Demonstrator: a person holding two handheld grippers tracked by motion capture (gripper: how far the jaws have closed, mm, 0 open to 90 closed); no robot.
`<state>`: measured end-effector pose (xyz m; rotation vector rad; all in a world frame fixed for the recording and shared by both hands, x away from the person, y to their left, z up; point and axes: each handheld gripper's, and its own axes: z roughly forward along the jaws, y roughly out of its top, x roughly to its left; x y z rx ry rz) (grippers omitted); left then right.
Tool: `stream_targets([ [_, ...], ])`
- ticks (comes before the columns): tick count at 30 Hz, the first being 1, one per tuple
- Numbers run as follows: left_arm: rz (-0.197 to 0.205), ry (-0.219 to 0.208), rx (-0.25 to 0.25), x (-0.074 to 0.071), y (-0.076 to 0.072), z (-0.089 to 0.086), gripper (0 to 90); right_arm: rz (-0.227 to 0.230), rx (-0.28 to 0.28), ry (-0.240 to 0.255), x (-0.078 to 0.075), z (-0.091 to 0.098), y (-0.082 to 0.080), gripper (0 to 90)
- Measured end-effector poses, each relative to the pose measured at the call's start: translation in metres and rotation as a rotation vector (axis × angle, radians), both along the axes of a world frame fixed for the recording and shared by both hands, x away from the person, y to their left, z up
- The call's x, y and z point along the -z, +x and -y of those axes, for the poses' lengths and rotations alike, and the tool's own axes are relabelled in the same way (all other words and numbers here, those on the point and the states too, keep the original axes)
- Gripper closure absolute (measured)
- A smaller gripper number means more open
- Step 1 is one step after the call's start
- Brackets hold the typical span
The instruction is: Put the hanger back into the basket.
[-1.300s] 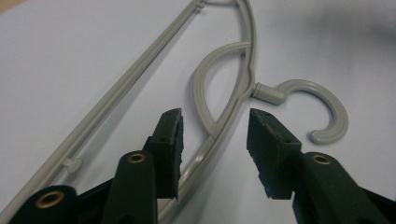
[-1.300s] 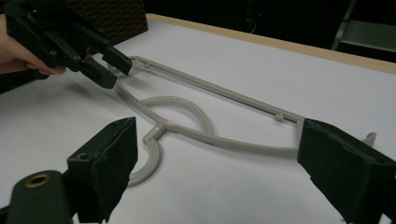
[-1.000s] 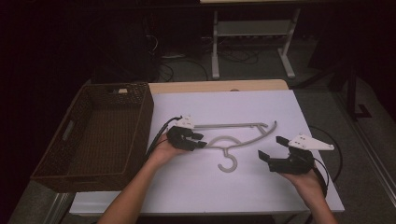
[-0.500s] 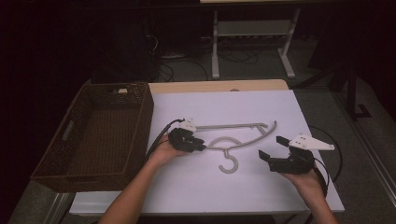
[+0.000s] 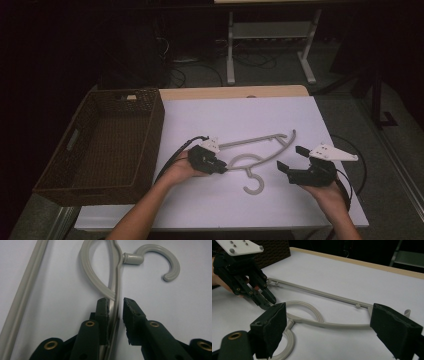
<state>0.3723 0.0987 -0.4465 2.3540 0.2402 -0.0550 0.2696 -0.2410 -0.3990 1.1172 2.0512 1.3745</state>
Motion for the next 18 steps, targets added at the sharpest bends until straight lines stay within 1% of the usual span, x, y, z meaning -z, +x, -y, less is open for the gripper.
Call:
stream_targets([
  [3, 0.001, -0.009, 0.005, 0.0012, 0.0005, 0.0000, 73.1, 0.000, -0.002, -0.001, 0.0002, -0.0005, 0.0002, 13.1],
  [6, 0.004, -0.013, -0.002, 0.0021, 0.0011, -0.0006, 78.4, 0.000, -0.004, -0.002, 0.0006, -0.0008, 0.0005, 13.1],
  [10, 0.011, -0.024, 0.013, 0.0035, 0.0023, -0.0024, 79.0, 0.000, -0.004, -0.001, 0.0006, -0.0008, 0.0004, 13.1],
  [12, 0.029, -0.024, 0.023, 0.0039, 0.0011, -0.0022, 79.4, -0.001, -0.005, -0.001, 0.0008, -0.0008, 0.0005, 13.2],
  [13, 0.029, -0.024, 0.023, 0.0039, 0.0011, -0.0022, 79.6, 0.000, -0.006, -0.002, 0.0009, -0.0008, 0.0008, 13.2],
  [16, 0.068, -0.018, 0.056, 0.0039, -0.0001, -0.0019, 80.7, -0.002, -0.009, -0.003, 0.0012, -0.0011, 0.0009, 13.2],
  [18, 0.067, -0.019, 0.058, 0.0040, -0.0002, -0.0018, 81.5, -0.001, -0.009, -0.003, 0.0012, -0.0010, 0.0009, 13.2],
])
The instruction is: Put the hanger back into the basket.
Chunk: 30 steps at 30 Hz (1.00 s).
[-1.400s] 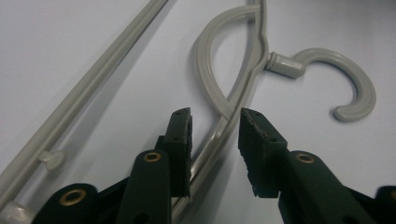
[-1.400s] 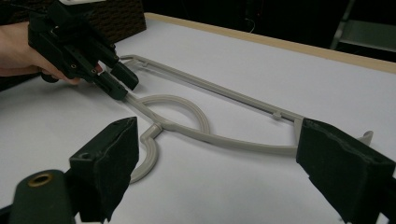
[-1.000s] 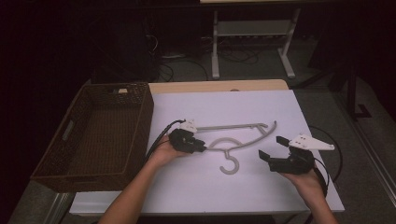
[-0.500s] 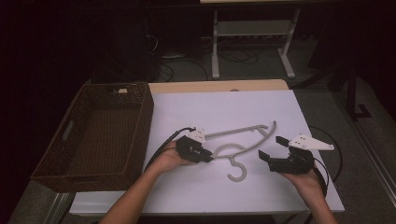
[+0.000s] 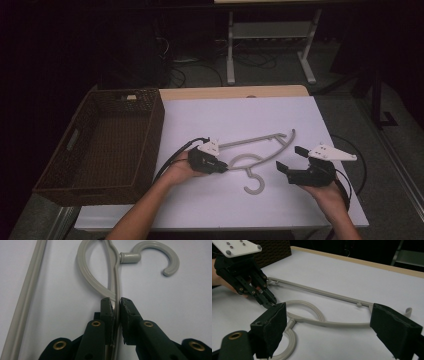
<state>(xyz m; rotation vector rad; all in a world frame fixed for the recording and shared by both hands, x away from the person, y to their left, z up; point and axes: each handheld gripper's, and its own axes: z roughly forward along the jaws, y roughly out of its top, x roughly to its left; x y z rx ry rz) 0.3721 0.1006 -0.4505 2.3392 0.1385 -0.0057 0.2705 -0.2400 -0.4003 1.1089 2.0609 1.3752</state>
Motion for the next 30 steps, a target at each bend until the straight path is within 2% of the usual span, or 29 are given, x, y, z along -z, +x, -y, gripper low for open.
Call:
stream_targets([
  [2, 0.007, -0.003, 0.001, 0.000, -0.001, 0.000, 81.8, 0.000, 0.000, 0.000, 0.000, 0.000, 0.000, 13.3],
  [4, 0.014, 0.014, -0.006, -0.001, -0.002, 0.002, 82.0, -0.002, -0.001, -0.001, 0.000, 0.000, 0.000, 13.3],
  [8, -0.005, 0.020, -0.026, -0.002, -0.002, 0.002, 82.3, -0.006, 0.002, 0.000, 0.000, 0.000, 0.000, 13.3],
  [11, -0.036, 0.020, -0.052, -0.003, -0.001, 0.003, 82.4, -0.008, 0.003, 0.000, 0.000, 0.001, 0.000, 13.3],
  [17, -0.062, 0.024, -0.062, -0.005, -0.002, 0.004, 82.5, -0.008, 0.005, 0.000, 0.000, 0.001, 0.000, 13.4],
  [21, -0.082, 0.010, -0.073, -0.009, -0.003, 0.003, 82.5, -0.004, 0.005, 0.002, -0.001, 0.001, 0.000, 13.3],
  [30, -0.093, -0.024, -0.107, -0.024, -0.005, -0.004, 82.5, 0.004, 0.013, 0.008, -0.001, 0.003, -0.001, 13.4],
])
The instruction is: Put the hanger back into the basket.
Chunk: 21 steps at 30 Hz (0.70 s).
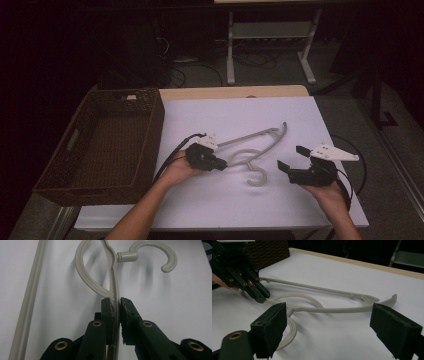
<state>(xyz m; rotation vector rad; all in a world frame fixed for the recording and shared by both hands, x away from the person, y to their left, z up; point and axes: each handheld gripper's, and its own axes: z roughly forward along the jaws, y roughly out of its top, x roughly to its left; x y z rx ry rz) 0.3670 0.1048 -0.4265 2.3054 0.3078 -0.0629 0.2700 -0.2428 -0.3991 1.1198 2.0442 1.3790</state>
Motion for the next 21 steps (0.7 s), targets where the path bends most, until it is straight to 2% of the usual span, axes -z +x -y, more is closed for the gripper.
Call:
stream_targets([
  [3, -0.001, -0.012, -0.005, -0.004, -0.001, -0.001, 82.5, -0.001, 0.006, 0.005, 0.000, 0.000, 0.000, 13.3],
  [5, -0.007, -0.042, -0.010, -0.010, -0.002, -0.003, 82.5, -0.002, 0.010, 0.006, -0.001, 0.001, 0.000, 13.4],
  [14, 0.001, -0.068, -0.038, -0.025, -0.003, -0.012, 82.4, 0.008, 0.017, 0.009, -0.001, 0.002, 0.000, 13.4],
  [18, 0.019, -0.087, -0.059, -0.038, -0.004, -0.018, 82.5, 0.011, 0.019, 0.007, -0.001, 0.003, 0.000, 13.4],
  [19, 0.012, -0.107, -0.074, -0.041, -0.005, -0.018, 82.6, 0.011, 0.020, 0.009, -0.001, 0.003, 0.000, 13.4],
  [21, 0.018, -0.110, -0.081, -0.048, -0.005, -0.020, 82.7, 0.011, 0.021, 0.009, -0.002, 0.003, 0.000, 13.3],
])
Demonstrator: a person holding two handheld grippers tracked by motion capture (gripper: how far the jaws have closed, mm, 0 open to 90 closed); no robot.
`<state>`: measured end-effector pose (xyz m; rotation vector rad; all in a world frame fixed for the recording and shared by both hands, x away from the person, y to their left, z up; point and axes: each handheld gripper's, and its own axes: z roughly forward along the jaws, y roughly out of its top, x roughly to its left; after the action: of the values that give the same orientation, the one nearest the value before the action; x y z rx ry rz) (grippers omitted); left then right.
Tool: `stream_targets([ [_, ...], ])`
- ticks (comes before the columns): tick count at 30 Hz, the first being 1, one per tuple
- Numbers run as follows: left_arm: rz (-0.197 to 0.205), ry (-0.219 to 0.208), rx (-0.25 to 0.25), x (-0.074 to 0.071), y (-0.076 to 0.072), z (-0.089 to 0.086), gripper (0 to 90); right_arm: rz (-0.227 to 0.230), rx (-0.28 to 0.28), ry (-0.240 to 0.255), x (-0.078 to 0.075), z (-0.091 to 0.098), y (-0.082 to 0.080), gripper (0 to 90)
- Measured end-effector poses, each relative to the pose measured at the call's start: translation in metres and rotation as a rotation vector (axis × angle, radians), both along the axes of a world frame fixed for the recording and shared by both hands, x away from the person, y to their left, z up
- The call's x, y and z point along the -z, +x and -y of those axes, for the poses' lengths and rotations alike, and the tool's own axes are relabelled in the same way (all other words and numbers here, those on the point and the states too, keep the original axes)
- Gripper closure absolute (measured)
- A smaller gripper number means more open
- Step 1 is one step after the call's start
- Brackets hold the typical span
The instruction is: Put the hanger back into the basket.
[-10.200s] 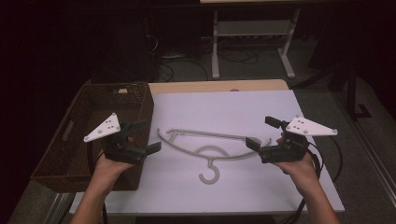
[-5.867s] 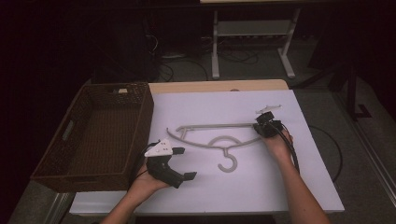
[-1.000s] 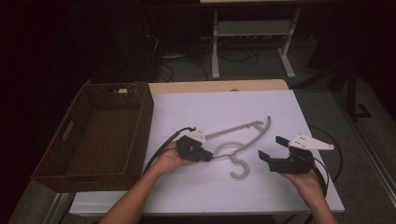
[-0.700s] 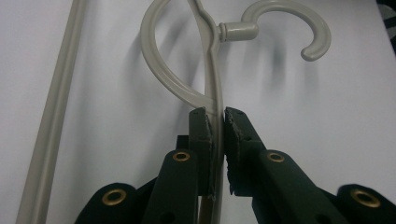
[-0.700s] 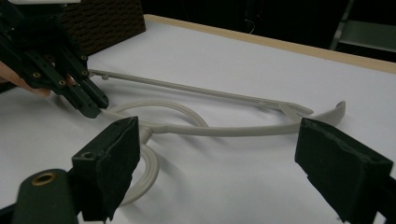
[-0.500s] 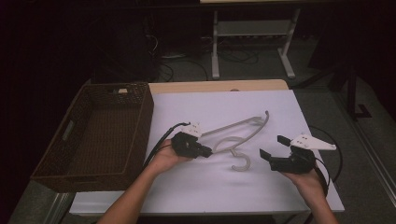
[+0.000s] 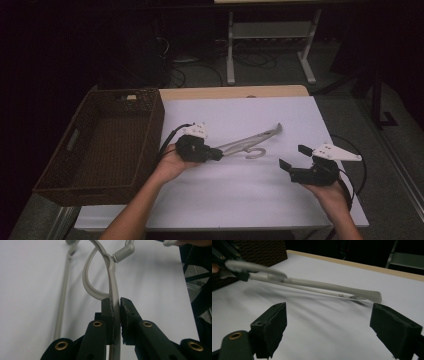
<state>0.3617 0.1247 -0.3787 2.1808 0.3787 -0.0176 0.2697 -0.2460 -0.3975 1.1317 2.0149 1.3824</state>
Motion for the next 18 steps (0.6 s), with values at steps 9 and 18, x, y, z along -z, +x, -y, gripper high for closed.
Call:
stream_targets([
  [9, 0.049, -0.003, -0.029, -0.031, -0.004, -0.002, 82.9, 0.002, 0.008, -0.001, 0.000, 0.002, 0.000, 13.4],
  [18, 0.077, -0.023, -0.035, -0.058, -0.010, -0.005, 82.9, 0.010, 0.012, 0.005, -0.002, 0.002, -0.001, 13.3],
])
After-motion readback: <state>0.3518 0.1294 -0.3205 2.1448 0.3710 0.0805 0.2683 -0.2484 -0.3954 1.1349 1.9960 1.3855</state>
